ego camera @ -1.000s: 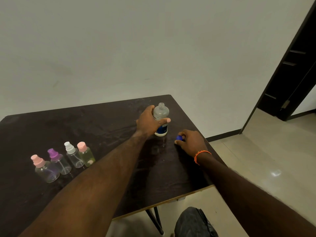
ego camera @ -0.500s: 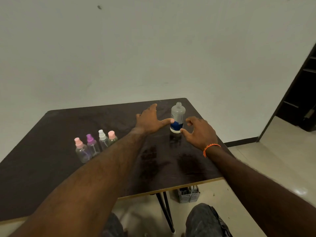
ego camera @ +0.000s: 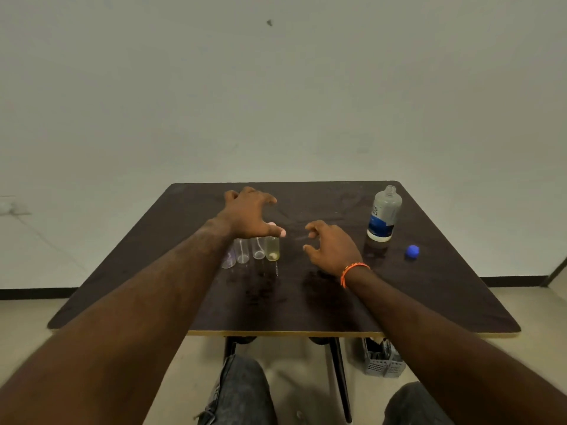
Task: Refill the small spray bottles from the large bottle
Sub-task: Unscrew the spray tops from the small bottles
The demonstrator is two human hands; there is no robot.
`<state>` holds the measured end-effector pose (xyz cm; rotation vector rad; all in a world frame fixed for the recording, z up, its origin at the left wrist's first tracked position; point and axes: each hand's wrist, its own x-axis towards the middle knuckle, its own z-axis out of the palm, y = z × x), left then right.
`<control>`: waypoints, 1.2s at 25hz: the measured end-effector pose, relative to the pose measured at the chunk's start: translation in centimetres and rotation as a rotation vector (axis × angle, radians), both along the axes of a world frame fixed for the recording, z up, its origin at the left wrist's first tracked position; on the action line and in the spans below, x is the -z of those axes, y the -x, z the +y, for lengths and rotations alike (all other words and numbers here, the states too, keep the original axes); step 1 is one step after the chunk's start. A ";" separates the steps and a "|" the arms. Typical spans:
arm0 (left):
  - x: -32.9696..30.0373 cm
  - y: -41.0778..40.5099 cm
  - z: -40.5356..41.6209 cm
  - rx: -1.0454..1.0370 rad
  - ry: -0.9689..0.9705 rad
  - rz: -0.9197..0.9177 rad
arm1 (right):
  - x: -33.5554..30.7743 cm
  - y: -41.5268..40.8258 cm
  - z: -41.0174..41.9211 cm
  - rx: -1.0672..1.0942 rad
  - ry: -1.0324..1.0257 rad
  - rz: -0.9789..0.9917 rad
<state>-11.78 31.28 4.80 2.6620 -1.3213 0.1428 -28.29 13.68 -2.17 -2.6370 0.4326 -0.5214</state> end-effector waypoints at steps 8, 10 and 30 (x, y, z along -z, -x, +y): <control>0.6 -2.0 1.4 0.044 -0.171 -0.063 | 1.2 -5.8 4.0 -0.081 -0.196 0.067; 0.6 -2.0 1.1 0.055 -0.148 -0.032 | 1.2 -6.3 4.2 -0.076 -0.202 0.045; 5.8 6.9 -5.5 0.145 0.076 0.256 | -1.0 2.6 -1.8 0.026 -0.420 0.087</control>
